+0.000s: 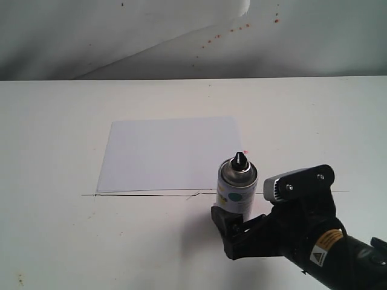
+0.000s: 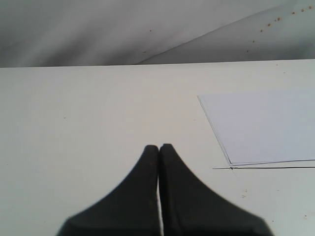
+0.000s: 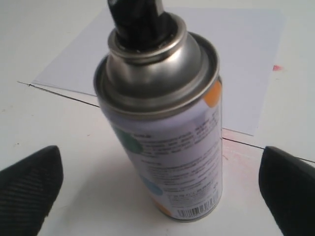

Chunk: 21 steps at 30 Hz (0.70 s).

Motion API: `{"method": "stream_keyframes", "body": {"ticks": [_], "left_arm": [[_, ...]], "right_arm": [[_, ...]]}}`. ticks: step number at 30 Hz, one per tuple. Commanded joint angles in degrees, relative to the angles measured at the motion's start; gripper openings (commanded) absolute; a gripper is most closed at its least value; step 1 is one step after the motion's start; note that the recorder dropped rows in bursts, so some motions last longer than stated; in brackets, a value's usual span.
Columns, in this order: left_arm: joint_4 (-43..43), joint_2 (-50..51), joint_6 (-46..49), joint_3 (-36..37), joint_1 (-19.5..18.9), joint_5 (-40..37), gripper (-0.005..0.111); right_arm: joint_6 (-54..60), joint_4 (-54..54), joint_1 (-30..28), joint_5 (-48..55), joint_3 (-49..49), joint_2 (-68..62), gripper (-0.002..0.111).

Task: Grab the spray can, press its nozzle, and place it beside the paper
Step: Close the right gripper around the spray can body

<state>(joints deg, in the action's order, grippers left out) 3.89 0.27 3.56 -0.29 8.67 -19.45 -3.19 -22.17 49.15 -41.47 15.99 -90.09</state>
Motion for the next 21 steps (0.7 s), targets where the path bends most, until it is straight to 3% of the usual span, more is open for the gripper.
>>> {"method": "stream_keyframes", "body": {"ticks": [1,21], "left_arm": [[0.03,-0.27,-0.07,0.29,0.31,0.84,0.0],[0.03,-0.27,-0.07,0.29,0.31,0.84,0.0]], "right_arm": [[-1.49,1.28,0.28,-2.91,0.16,-0.32,0.105],[-1.95,1.35,0.28,0.64,4.2,-3.46,0.105]]}}
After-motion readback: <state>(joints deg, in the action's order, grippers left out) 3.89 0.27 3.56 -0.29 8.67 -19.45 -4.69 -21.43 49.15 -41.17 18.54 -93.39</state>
